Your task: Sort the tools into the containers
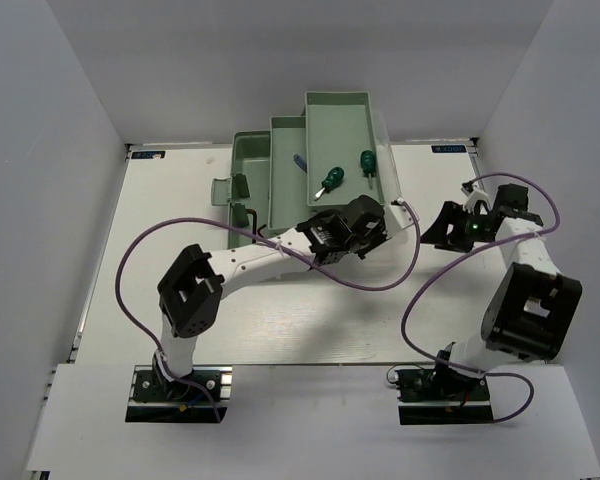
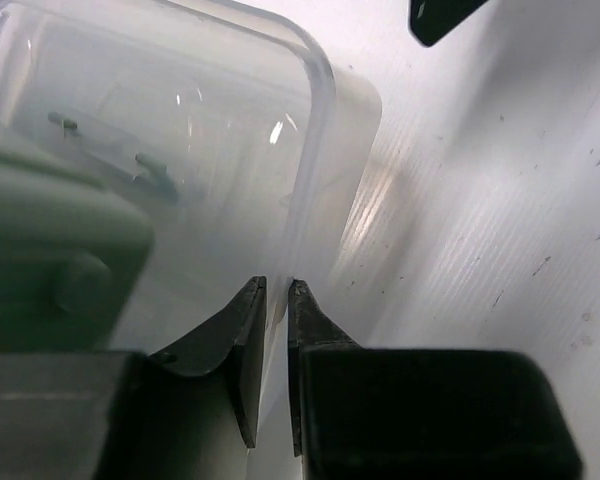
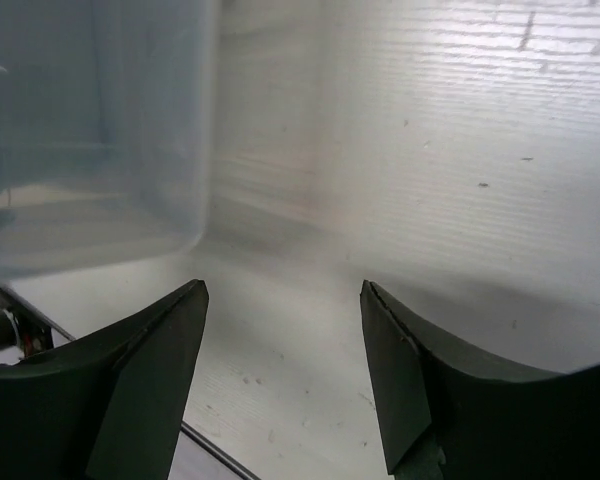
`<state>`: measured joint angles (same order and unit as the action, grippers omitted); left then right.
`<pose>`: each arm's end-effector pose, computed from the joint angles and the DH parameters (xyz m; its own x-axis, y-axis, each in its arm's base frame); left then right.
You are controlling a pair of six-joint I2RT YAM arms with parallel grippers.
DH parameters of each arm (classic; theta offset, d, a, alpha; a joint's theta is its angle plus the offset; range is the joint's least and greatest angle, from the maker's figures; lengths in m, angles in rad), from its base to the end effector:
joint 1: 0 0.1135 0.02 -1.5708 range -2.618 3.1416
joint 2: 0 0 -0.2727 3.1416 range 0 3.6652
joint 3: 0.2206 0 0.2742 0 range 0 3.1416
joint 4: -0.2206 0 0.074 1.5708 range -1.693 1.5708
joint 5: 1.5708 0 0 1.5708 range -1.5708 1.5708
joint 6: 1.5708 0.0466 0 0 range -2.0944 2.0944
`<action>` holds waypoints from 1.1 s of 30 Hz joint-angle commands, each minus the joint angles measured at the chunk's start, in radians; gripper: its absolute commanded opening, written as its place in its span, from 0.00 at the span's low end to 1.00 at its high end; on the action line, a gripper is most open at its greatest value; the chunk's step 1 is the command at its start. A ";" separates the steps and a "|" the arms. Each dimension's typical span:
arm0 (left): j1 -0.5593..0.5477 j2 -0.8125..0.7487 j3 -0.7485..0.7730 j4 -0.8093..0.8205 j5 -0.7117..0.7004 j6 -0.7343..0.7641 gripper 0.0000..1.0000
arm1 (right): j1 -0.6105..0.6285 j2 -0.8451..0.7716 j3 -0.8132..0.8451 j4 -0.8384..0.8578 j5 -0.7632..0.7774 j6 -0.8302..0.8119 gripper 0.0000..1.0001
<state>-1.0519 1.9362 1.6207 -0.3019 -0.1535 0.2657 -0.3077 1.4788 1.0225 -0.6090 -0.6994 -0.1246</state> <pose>0.2483 -0.4205 0.2727 -0.0679 0.6422 -0.7635 0.8438 0.4453 0.2995 0.3090 -0.0667 0.2251 -0.8193 0.1606 -0.5505 -0.1684 0.8503 0.4987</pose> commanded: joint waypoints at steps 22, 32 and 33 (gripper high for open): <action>-0.002 -0.194 0.099 0.084 -0.035 -0.089 0.00 | 0.265 0.535 0.459 0.310 -0.146 0.226 0.41; -0.013 -0.174 0.185 0.004 -0.066 -0.111 0.62 | 0.335 0.561 0.465 0.376 -0.166 0.293 0.42; -0.013 -0.174 0.200 -0.009 -0.075 -0.111 0.68 | 0.340 0.558 0.458 0.380 -0.172 0.299 0.42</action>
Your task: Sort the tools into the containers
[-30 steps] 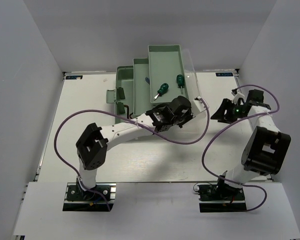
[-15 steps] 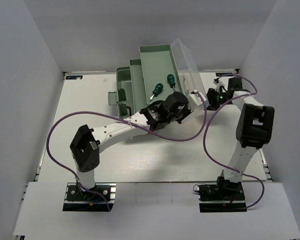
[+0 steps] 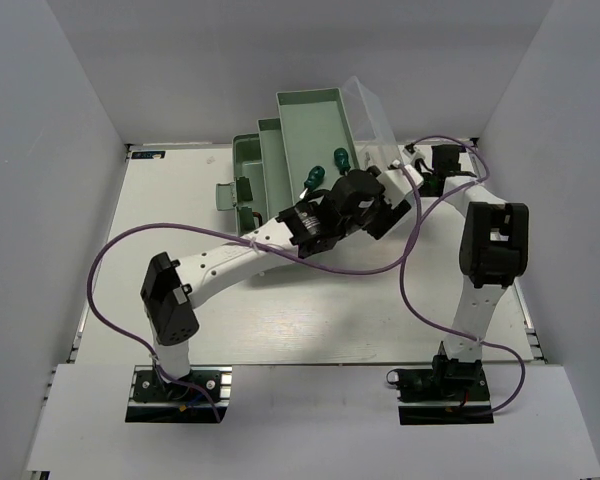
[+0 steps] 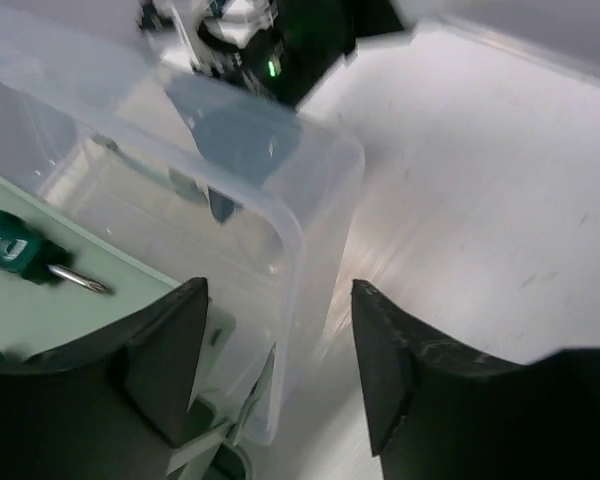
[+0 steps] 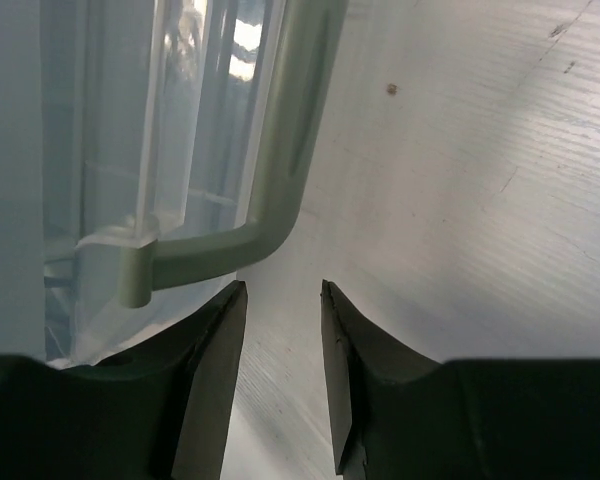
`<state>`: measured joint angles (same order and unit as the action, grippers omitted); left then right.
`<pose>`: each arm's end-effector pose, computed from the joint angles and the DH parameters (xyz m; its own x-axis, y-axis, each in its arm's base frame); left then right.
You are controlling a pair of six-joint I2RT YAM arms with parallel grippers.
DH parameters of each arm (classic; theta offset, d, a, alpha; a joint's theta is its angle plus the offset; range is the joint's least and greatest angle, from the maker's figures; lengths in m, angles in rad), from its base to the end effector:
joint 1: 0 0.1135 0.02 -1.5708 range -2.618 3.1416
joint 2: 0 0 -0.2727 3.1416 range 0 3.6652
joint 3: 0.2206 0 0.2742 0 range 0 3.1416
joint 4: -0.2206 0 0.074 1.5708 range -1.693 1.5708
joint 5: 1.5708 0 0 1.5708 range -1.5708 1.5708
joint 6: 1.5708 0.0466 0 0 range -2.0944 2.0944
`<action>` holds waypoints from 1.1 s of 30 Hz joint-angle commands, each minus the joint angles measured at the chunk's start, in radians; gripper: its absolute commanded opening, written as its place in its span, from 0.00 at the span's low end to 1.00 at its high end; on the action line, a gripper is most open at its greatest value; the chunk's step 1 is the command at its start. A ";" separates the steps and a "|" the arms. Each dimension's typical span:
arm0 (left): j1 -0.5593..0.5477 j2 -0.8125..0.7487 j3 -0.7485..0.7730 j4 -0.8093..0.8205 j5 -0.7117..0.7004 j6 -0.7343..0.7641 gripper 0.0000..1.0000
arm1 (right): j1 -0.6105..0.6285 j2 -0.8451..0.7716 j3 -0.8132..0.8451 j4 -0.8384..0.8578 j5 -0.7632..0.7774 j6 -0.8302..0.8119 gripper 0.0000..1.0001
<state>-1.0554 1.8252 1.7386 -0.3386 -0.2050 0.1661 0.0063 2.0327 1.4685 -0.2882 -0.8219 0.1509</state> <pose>0.2396 -0.4037 0.3647 -0.0748 0.4604 -0.8845 0.7836 0.5757 0.2334 0.4691 0.0371 0.1857 -0.8174 0.0972 -0.5678 -0.3676 0.6708 0.6441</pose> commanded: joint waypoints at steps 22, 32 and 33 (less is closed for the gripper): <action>0.457 -0.650 -0.643 -0.327 -0.360 -0.818 0.80 | 0.089 -0.068 0.044 0.018 -0.034 -0.004 0.44; 0.627 -0.650 -0.899 -0.235 -0.197 -0.913 0.80 | 0.106 -0.135 0.061 -0.009 0.001 -0.044 0.44; 0.638 -0.650 -0.899 -0.226 -0.197 -0.913 0.80 | 0.106 -0.137 0.062 -0.012 0.001 -0.043 0.44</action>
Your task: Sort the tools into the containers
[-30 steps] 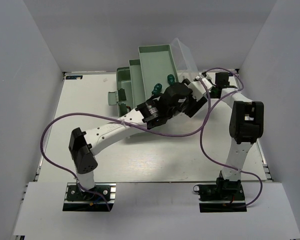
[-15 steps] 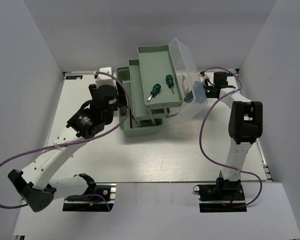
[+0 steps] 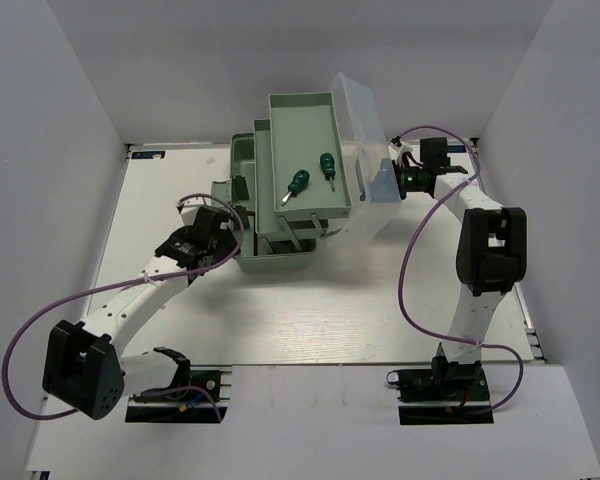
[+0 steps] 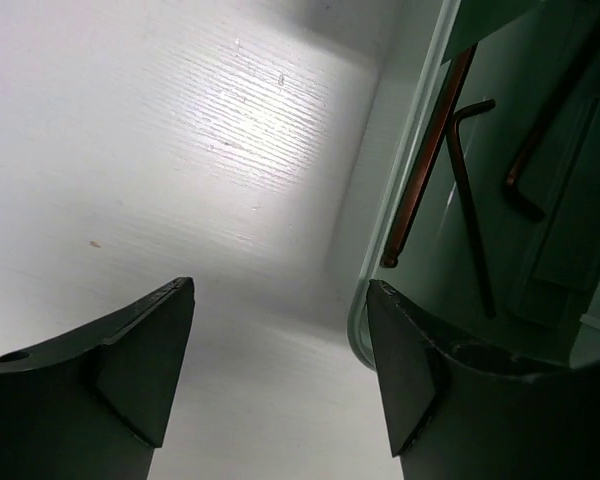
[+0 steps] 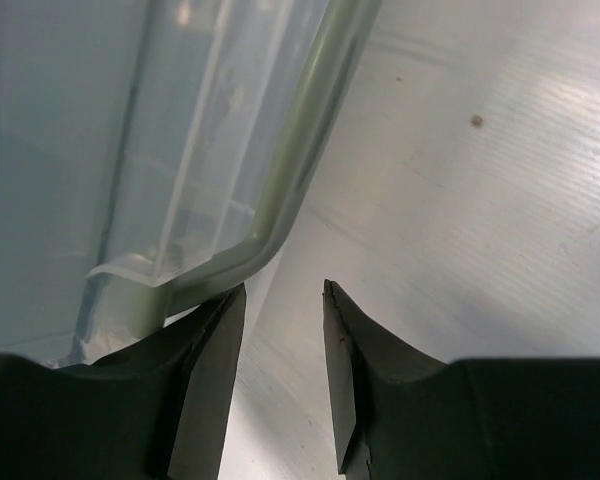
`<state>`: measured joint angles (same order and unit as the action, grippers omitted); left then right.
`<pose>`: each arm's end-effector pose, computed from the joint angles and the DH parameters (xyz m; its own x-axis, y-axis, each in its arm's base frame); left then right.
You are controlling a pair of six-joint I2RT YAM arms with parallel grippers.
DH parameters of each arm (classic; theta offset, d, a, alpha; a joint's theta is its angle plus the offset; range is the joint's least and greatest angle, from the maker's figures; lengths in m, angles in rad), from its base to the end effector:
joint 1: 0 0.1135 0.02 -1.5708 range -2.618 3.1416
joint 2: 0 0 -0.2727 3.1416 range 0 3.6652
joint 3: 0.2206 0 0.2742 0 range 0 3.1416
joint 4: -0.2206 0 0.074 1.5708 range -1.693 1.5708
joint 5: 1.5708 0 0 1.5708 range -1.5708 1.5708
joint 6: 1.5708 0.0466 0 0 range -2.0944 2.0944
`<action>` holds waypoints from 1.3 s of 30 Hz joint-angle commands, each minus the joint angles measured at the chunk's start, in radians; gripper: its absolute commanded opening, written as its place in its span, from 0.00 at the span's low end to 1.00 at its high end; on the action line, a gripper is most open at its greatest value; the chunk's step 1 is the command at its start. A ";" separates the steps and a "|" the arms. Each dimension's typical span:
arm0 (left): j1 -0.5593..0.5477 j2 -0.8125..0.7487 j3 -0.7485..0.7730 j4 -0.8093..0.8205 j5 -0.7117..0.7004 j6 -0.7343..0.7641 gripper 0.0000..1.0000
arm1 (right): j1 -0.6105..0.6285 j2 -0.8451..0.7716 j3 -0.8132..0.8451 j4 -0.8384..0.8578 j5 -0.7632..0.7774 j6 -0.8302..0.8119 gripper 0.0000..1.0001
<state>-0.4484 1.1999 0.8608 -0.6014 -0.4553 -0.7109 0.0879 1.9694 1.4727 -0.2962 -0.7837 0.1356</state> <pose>0.2447 -0.0950 0.2416 -0.6533 -0.3360 -0.6784 -0.3569 0.9270 -0.1154 0.4601 0.0736 0.2138 -0.7782 0.0275 -0.6274 -0.4546 0.6645 0.5931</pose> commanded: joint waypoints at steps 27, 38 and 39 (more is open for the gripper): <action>0.180 0.035 0.050 0.194 0.287 0.122 0.80 | 0.125 -0.234 0.163 0.005 -0.063 -0.059 0.45; 0.200 -0.137 0.216 -0.081 0.024 0.122 0.82 | 0.154 -0.230 0.198 -0.027 -0.042 -0.096 0.45; 0.209 -0.137 0.204 -0.081 0.024 0.113 0.82 | 0.159 -0.230 0.205 -0.032 -0.043 -0.100 0.45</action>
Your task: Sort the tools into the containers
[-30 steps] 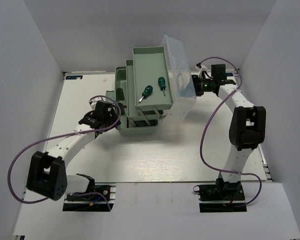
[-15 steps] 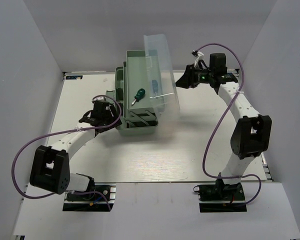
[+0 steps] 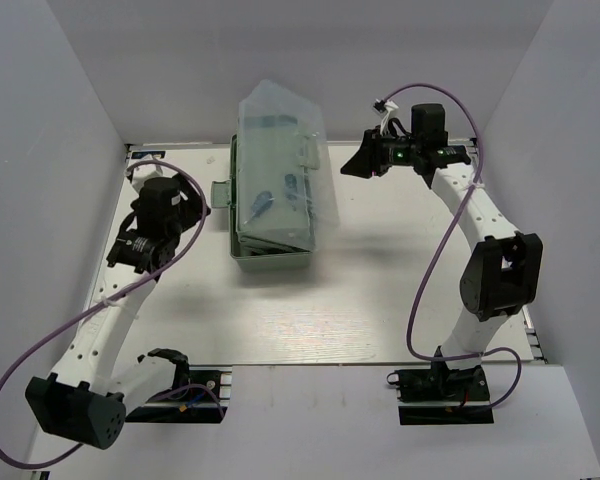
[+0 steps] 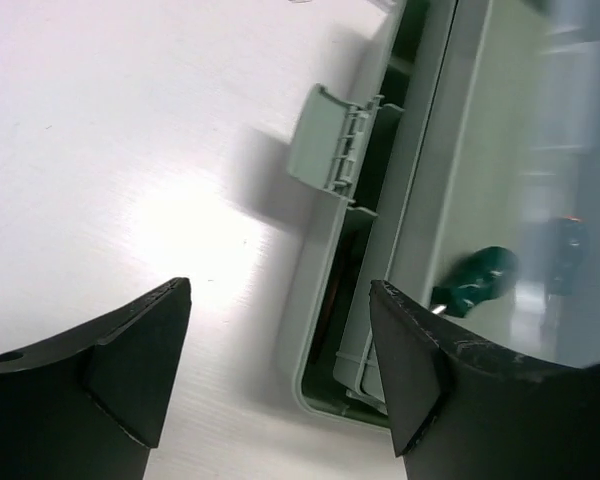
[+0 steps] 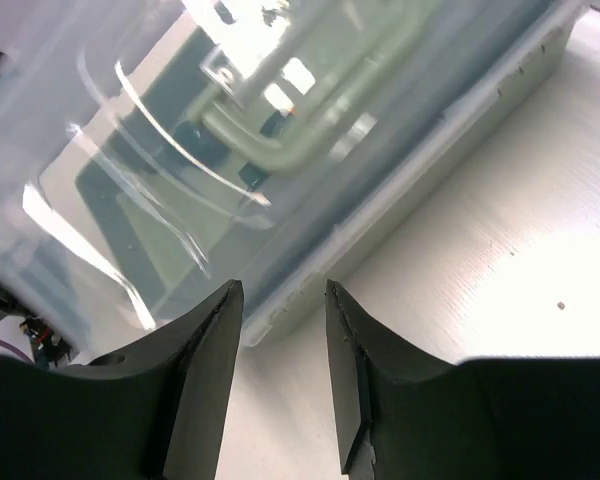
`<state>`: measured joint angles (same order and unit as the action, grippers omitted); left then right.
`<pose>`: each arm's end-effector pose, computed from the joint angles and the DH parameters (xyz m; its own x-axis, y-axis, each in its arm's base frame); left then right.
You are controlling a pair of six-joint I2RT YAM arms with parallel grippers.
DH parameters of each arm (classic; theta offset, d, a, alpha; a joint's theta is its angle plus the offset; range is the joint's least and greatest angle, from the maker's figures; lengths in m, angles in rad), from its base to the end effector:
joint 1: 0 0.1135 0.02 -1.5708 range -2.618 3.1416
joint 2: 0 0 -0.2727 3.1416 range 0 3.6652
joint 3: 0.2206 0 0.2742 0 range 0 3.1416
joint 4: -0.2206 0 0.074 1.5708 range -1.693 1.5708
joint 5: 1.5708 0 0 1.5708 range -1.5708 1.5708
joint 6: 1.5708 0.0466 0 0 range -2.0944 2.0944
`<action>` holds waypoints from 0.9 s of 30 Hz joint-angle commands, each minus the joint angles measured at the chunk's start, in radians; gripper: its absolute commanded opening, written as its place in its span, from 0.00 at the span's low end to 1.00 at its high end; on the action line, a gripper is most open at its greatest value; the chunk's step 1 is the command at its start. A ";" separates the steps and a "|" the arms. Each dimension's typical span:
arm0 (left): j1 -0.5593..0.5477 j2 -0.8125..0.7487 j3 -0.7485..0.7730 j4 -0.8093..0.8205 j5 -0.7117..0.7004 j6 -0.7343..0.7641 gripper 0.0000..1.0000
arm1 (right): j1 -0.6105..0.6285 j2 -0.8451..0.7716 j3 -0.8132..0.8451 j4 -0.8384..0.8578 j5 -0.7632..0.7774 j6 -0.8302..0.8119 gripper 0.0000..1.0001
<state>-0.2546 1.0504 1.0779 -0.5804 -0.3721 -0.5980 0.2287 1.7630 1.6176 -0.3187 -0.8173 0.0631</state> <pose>0.2463 -0.0466 0.3558 -0.3836 -0.4421 -0.8108 -0.3397 0.8840 -0.3213 0.4210 0.1329 0.3544 -0.4849 -0.0686 -0.8719 -0.7612 0.5239 0.3822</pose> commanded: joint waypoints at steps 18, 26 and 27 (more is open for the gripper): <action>0.022 -0.087 -0.115 0.046 0.200 0.189 0.85 | 0.026 -0.154 -0.122 -0.264 0.289 -0.377 0.90; 0.011 -0.233 -0.095 0.022 0.461 0.394 1.00 | 0.035 -0.330 -0.346 -0.284 0.719 -0.224 0.90; 0.011 -0.259 -0.095 0.022 0.473 0.394 1.00 | 0.038 -0.367 -0.384 -0.277 0.736 -0.220 0.90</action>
<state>-0.2417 0.8604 0.9569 -0.5728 -0.0036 -0.2852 0.2642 1.4841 1.2915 -0.5827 -0.2455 -0.1867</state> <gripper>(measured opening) 0.997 0.902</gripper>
